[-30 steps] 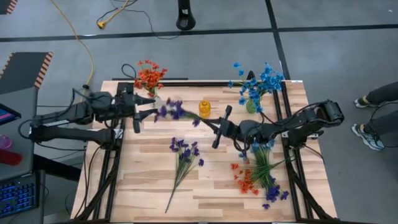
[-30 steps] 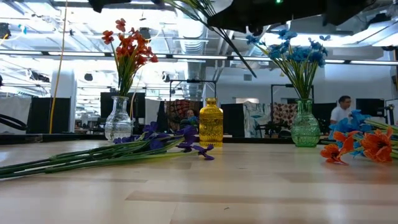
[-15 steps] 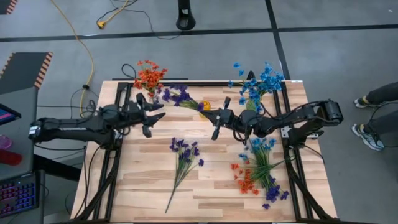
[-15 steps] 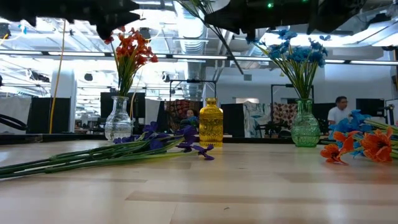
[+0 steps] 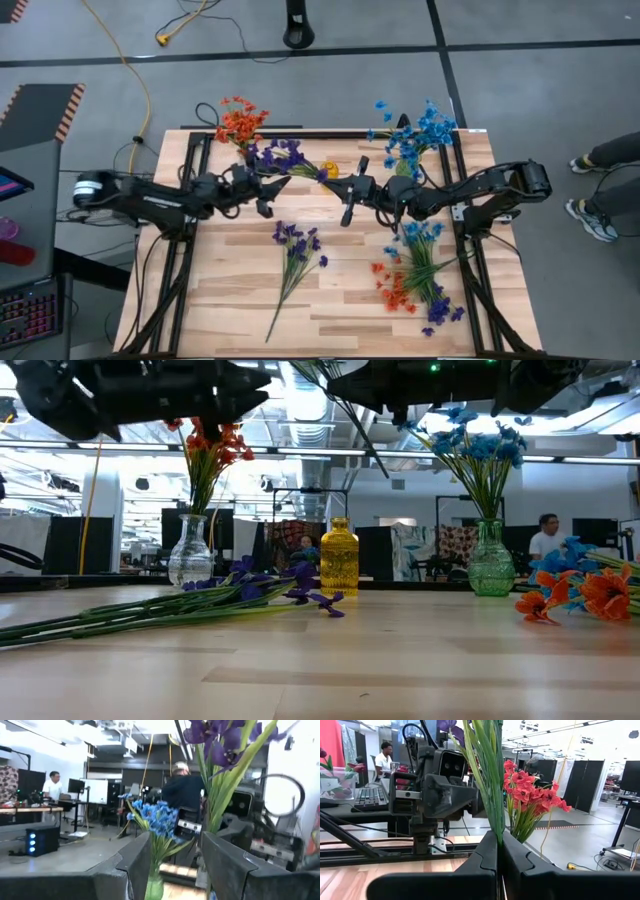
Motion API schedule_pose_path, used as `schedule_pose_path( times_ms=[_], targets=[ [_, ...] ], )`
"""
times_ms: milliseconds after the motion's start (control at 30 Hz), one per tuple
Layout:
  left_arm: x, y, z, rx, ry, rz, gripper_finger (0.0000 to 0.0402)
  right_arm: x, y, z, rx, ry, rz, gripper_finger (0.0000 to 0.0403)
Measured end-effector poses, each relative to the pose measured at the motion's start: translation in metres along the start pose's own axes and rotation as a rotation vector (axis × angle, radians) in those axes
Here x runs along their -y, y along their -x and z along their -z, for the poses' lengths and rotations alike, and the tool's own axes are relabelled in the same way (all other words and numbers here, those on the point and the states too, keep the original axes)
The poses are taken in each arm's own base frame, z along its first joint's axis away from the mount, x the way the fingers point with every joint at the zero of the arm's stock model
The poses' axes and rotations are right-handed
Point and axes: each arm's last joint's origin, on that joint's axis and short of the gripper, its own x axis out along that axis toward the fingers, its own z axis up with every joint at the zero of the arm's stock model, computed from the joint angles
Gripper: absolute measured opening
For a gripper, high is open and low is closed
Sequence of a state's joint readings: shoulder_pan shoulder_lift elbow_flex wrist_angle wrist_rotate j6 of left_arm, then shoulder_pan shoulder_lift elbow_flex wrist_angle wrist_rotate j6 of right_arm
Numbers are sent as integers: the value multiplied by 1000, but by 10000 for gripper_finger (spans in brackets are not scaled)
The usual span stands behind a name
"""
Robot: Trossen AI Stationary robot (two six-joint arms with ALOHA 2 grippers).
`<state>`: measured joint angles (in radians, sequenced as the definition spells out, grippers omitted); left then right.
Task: Sort flowers into vase by color
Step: Put the purple bottom left flower into the orange vase
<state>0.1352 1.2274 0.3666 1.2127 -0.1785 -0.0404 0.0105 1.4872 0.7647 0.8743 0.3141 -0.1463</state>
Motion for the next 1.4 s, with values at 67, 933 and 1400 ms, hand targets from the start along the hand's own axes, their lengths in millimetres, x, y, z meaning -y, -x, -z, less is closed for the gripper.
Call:
schedule_pose_path(
  times_ms=[67,933,1400],
  targets=[
    [1,-7,6,16,24,-9,162,0,0,0,3,-1,0,31],
    [24,-73,33,-12,11,1,162,0,1,0,-19,124,83,31],
    [24,-73,34,-10,-18,-58,162,6,1,1,-63,186,249,31]
  ],
)
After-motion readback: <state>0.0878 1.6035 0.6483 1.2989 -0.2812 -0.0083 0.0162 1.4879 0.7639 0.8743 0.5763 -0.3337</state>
